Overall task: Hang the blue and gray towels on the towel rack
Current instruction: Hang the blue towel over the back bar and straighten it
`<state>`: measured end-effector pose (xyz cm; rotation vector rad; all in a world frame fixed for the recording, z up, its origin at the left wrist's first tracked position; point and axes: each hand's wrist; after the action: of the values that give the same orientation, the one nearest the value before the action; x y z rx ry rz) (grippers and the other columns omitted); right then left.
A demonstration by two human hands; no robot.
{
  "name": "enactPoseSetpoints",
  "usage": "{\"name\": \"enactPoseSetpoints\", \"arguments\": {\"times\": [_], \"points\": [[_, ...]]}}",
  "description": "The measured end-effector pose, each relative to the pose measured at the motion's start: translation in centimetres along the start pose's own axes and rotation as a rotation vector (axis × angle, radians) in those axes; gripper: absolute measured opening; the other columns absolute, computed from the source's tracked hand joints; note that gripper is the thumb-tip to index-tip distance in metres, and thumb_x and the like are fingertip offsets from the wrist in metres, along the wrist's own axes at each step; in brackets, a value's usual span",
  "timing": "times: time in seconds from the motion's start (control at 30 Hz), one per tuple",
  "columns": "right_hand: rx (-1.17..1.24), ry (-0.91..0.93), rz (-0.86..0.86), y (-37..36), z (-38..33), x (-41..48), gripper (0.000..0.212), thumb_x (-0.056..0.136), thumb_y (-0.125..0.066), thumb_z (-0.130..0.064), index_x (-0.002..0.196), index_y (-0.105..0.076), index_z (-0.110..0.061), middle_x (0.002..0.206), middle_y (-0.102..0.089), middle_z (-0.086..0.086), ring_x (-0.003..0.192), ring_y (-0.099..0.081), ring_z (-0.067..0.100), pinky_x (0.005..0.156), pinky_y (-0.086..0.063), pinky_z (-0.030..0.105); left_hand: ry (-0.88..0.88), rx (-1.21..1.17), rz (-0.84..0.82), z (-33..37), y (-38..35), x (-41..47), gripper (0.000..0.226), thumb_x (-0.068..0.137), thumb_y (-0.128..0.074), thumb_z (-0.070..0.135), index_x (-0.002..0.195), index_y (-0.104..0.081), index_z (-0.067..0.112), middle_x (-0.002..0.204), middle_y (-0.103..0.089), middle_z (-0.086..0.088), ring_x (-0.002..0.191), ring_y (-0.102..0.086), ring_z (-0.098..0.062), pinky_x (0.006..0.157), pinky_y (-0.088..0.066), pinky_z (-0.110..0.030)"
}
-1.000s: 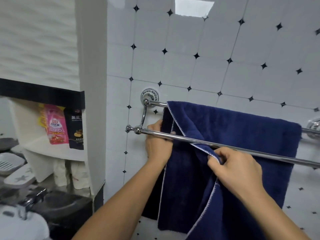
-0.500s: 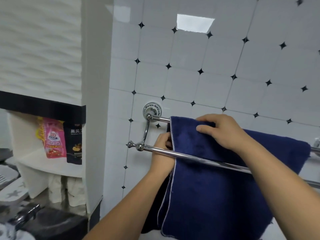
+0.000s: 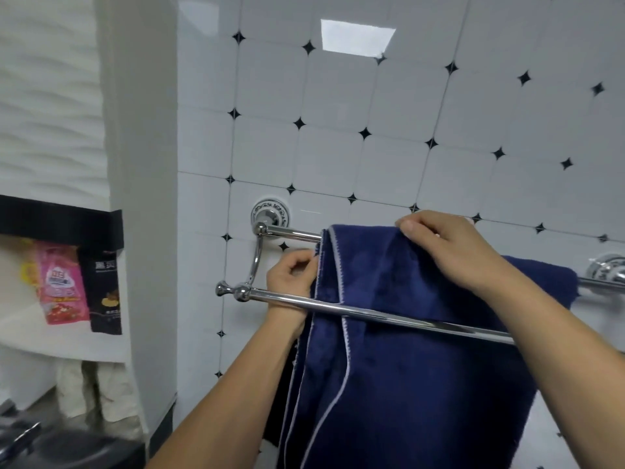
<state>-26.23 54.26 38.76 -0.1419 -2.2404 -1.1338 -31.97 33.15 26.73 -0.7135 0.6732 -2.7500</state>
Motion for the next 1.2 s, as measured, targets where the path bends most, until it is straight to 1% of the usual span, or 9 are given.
{"name": "enactPoseSetpoints", "arguments": {"times": [0.07,0.17,0.37,0.57,0.8,0.9,0.97,1.07,1.2], "points": [[0.080,-0.036,0.019,1.3,0.9,-0.6,0.022,0.096,-0.053,-0.041,0.102,-0.070,-0.028,0.098,-0.073,-0.016,0.097,-0.064,0.000,0.090,-0.044,0.023,-0.006,-0.012,-0.075,0.0,0.0,-0.1,0.021,0.080,-0.074,0.000,0.075,-0.076,0.020,0.089,-0.075,0.000,0.078,-0.069,-0.012,0.076,-0.057,-0.028],[-0.043,-0.108,0.091,4.8,4.3,-2.2,0.019,0.092,-0.057,-0.046,0.092,-0.072,-0.034,0.090,-0.072,-0.020,0.090,-0.064,0.004,0.083,-0.046,0.029,-0.090,0.039,-0.112,0.6,0.3,0.5,0.015,0.079,-0.073,-0.005,0.083,-0.075,0.010,0.095,-0.072,-0.002,0.081,-0.070,-0.005,0.077,-0.054,-0.020],[-0.176,-0.274,0.068,8.6,10.8,-5.5,0.023,0.084,-0.056,-0.061,0.099,-0.068,-0.049,0.093,-0.067,-0.037,0.094,-0.062,0.000,0.081,-0.049,0.036,-0.058,0.133,-0.171,1.6,-0.1,0.8,0.014,0.081,-0.070,-0.005,0.081,-0.074,0.008,0.082,-0.074,0.002,0.074,-0.067,-0.007,0.072,-0.056,-0.026],[-0.032,-0.245,-0.006,12.3,13.5,-6.7,0.030,0.078,-0.077,-0.009,0.096,-0.078,-0.033,0.093,-0.076,-0.015,0.088,-0.067,-0.003,0.075,-0.048,0.005,0.052,-0.019,-0.123,2.2,0.2,1.9,0.009,0.086,-0.068,0.003,0.080,-0.073,0.008,0.066,-0.072,0.003,0.060,-0.065,-0.010,0.056,-0.055,-0.026],[-0.277,-0.171,0.086,14.5,13.6,-4.7,0.034,0.076,-0.079,-0.010,0.072,-0.077,-0.044,0.085,-0.065,0.000,0.083,-0.060,-0.003,0.062,-0.041,0.001,0.088,-0.125,-0.147,2.6,0.1,2.4,0.025,0.085,-0.066,0.003,0.066,-0.072,0.018,0.059,-0.065,0.005,0.054,-0.059,-0.011,0.054,-0.051,-0.028],[-0.336,-0.165,0.064,14.5,13.8,-5.0,0.026,0.080,-0.076,-0.023,0.082,-0.073,-0.049,0.084,-0.066,-0.004,0.086,-0.059,0.000,0.071,-0.041,0.006,0.102,-0.099,-0.132,2.5,0.5,2.4,0.023,0.086,-0.066,0.006,0.069,-0.076,0.019,0.065,-0.070,0.003,0.059,-0.064,-0.012,0.058,-0.054,-0.030],[-0.365,-0.200,0.048,14.2,14.1,-5.2,0.008,0.083,-0.065,-0.052,0.084,-0.073,-0.049,0.077,-0.070,-0.009,0.081,-0.063,0.002,0.069,-0.045,0.016,0.095,0.013,-0.108,2.3,0.7,2.4,0.019,0.087,-0.067,0.009,0.073,-0.076,0.019,0.070,-0.072,0.002,0.064,-0.065,-0.013,0.060,-0.055,-0.033],[-0.333,-0.268,0.076,13.6,16.7,-5.3,0.047,0.081,-0.041,-0.081,0.105,-0.069,-0.051,0.092,-0.071,-0.028,0.085,-0.064,-0.007,0.070,-0.047,0.017,0.075,0.089,-0.060,1.8,1.6,0.8,0.022,0.088,-0.066,0.002,0.087,-0.075,0.022,0.089,-0.076,0.000,0.082,-0.069,-0.017,0.072,-0.058,-0.032],[-0.283,-0.236,0.099,12.8,19.8,-4.9,0.053,0.086,-0.040,-0.077,0.121,-0.063,-0.045,0.113,-0.068,-0.028,0.106,-0.062,0.000,0.090,-0.043,0.025,-0.138,0.407,-0.043,0.0,6.5,-6.4,0.038,0.088,-0.062,-0.003,0.086,-0.074,0.033,0.089,-0.074,0.002,0.080,-0.069,-0.009,0.066,-0.052,-0.026]]}}
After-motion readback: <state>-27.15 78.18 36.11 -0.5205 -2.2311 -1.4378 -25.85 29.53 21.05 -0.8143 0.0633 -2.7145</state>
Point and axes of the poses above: each hand's wrist, its own x-axis towards the middle knuckle, its own y-axis out of the back of the hand, z = x × y
